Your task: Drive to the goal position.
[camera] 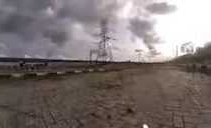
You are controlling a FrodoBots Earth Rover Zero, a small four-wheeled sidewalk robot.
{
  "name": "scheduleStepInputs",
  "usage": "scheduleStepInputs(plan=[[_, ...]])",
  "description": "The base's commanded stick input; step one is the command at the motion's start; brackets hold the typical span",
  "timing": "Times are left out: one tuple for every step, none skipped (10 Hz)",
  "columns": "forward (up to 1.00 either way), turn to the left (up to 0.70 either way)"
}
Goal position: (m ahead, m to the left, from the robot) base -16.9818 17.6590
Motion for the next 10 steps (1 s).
scheduleStepInputs(plan=[[1.00,0.27],[1.00,0.27],[1.00,0.27],[1.00,0.27],[1.00,0.27],[1.00,0.27],[1.00,0.27],[1.00,0.27],[1.00,0.27],[1.00,0.27]])
